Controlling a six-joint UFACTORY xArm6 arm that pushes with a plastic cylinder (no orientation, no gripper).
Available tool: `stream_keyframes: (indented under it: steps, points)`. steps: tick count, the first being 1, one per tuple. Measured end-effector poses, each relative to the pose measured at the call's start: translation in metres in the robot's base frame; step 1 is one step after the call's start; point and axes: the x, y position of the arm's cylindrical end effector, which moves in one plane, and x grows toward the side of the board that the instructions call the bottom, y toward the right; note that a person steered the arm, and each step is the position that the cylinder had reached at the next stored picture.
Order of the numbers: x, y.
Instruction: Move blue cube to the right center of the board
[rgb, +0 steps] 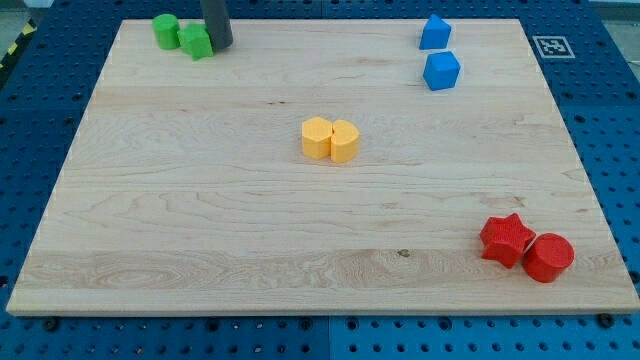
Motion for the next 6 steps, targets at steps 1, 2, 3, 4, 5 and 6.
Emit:
stream_keyframes:
  steps: [1,2,3,4,5,6]
  points:
    - [0.016,0.041]
    - [0.03,0.065]
    - [0.032,0.065]
    - [0.032,0.067]
    - [0.032,0.108]
    - [0.036,0.173]
